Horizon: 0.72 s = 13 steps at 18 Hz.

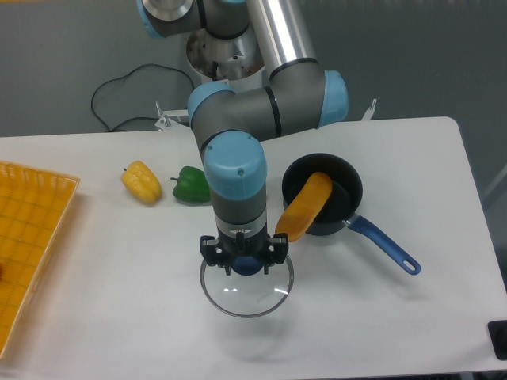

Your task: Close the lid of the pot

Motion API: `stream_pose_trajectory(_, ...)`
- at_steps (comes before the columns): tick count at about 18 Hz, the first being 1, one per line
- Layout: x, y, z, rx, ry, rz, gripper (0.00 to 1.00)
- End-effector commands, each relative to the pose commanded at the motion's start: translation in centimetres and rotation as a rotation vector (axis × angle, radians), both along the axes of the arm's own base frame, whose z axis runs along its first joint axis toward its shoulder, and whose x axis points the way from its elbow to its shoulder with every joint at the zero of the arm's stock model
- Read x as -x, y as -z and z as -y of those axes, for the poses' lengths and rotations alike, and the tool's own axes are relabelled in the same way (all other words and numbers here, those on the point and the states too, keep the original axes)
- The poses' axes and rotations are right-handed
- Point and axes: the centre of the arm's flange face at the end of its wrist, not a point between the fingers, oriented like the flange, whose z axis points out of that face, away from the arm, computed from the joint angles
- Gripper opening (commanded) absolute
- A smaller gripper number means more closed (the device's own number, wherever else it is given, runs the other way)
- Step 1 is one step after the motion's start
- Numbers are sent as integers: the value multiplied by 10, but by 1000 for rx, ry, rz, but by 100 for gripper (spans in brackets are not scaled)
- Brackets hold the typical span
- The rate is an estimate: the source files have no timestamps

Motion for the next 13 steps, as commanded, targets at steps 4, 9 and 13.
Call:
stream_pose_trajectory(4,10,-19,16,-38,-24,24,51)
stream_pose_trajectory(9,19,-34,35,-32,-43,38,51)
stream_pose_trajectory(13,20,-33,36,-32,-45,40,51)
